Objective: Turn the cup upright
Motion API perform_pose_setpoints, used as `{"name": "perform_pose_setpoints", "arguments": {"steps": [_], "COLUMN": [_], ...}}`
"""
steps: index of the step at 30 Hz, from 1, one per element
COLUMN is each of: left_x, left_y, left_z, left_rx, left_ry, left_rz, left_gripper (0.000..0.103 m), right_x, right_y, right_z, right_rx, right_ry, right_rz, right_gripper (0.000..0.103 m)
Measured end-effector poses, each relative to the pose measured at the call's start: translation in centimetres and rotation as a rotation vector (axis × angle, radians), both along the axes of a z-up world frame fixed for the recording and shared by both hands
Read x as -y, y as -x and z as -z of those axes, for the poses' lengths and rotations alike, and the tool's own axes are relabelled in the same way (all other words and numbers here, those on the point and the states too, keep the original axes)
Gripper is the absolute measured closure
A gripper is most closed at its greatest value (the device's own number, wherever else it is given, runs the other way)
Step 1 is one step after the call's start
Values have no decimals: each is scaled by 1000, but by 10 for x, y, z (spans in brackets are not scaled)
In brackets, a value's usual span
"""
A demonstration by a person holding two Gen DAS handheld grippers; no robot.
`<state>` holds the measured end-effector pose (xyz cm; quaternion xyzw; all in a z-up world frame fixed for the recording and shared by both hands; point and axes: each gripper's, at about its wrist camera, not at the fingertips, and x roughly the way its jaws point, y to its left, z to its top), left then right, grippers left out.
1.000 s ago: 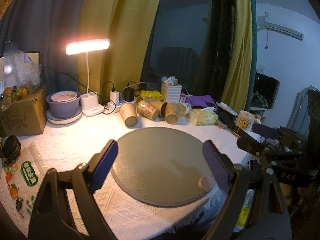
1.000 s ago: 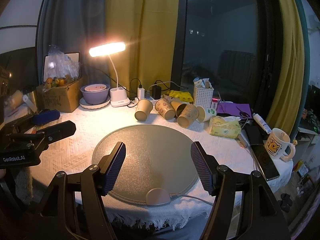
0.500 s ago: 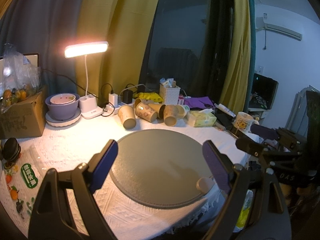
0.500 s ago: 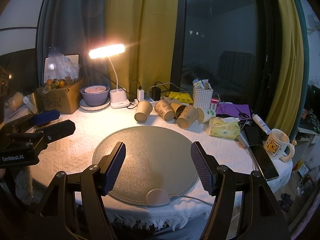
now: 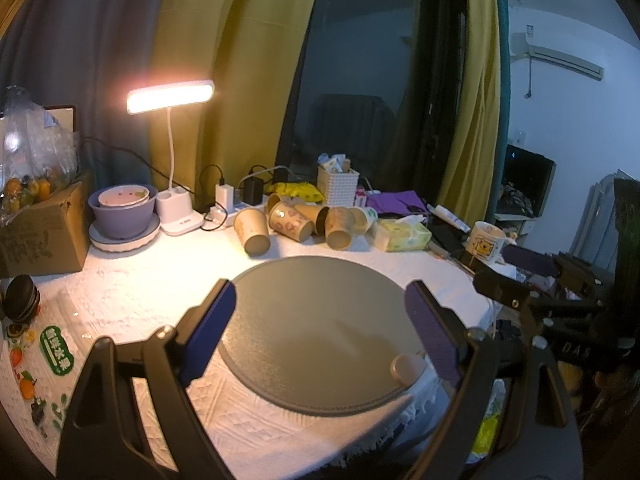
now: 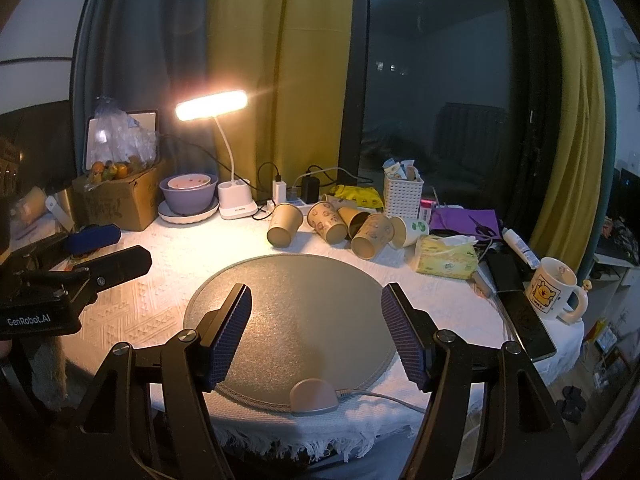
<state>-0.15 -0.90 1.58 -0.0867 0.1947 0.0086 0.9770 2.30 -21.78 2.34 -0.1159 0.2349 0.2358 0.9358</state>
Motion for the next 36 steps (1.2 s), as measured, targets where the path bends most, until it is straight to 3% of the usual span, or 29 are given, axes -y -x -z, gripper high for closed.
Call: {"name": "perform_pose_setpoints", "arguments": {"steps": [27,36], "left_x": [1,1], "left_y": [-1,-10], "left_z": [0,5], "left_rx": [7,-6], "left_ry": [2,0], "left_rz": [18,22], "left_gripper": [16,16], "right_x": [2,4], "right_y": [0,-18], "right_z": [-1,2], "right_rx": [3,-8], "right_ry": [-1,8], "right_rz": [1,8], "right_gripper": [33,33]}}
